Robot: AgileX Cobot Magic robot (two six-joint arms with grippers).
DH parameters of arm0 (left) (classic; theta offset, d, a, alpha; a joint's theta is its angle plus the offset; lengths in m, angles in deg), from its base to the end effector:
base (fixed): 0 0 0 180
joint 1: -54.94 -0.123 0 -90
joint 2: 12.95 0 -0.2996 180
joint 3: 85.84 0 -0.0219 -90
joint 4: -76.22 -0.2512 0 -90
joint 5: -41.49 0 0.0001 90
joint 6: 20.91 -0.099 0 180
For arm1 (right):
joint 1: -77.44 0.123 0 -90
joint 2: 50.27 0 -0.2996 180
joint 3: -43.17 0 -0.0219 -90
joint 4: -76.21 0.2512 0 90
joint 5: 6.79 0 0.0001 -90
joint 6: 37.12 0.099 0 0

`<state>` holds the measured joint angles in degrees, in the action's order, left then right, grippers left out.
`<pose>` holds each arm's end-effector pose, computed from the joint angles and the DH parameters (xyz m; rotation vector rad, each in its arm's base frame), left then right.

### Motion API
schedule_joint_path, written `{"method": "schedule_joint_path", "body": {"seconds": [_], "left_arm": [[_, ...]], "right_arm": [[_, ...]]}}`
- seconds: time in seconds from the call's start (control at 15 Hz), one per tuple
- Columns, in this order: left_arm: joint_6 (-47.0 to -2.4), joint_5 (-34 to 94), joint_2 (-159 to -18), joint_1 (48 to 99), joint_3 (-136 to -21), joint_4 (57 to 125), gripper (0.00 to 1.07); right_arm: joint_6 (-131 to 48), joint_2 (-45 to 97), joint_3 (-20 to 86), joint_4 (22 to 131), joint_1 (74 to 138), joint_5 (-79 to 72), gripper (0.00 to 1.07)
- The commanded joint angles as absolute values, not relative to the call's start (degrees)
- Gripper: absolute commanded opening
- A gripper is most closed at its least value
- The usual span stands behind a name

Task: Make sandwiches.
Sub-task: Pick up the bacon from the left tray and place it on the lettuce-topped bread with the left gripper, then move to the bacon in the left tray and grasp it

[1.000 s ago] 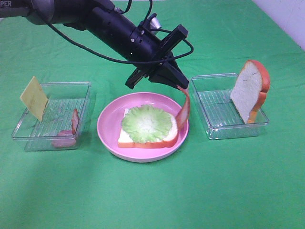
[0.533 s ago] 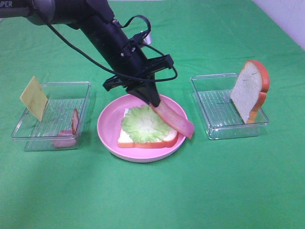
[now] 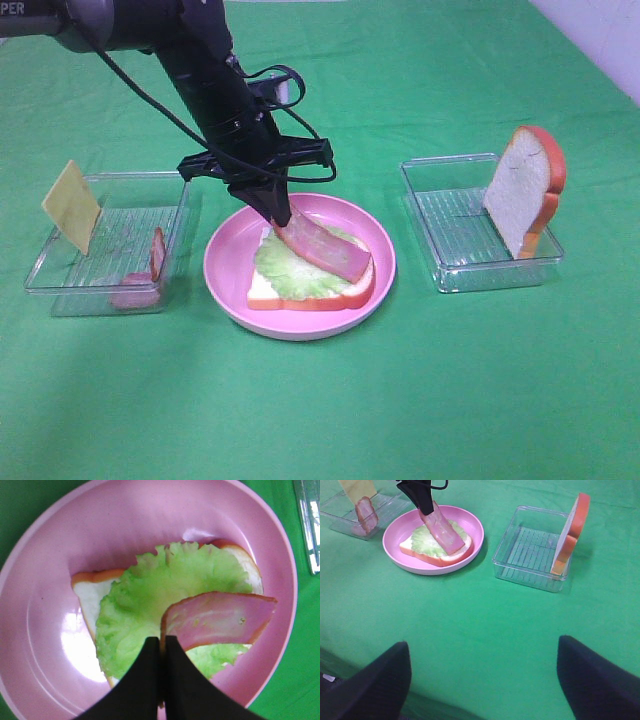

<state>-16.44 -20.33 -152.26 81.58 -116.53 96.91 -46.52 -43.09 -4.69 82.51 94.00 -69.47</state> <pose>0.4245 -0.2474 0.1666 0.3642 2.9993 -0.5556 -0.0187 0.0045 0.2766 -0.4704 2.0016 0.2092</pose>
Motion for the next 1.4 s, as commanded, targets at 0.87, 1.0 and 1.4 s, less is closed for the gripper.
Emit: {"method": "schedule_joint_path", "body": {"seconds": [0.87, 1.0, 1.4], "left_arm": [[-13.97, -31.56, -150.02, 81.75, -129.99, 93.24, 0.68], [-10.88, -31.56, -147.44, 81.75, -129.88, 88.26, 0.68], [-6.75, -31.56, -137.53, 81.75, -117.16, 81.72, 0.68]], "right_arm": [[-46.98, -44.47, -4.86, 82.86, 93.95, -68.95, 0.74], [-46.98, -44.47, -4.86, 82.86, 93.95, -68.95, 0.74], [-46.98, -44.47, -4.86, 82.86, 93.95, -68.95, 0.74]]}}
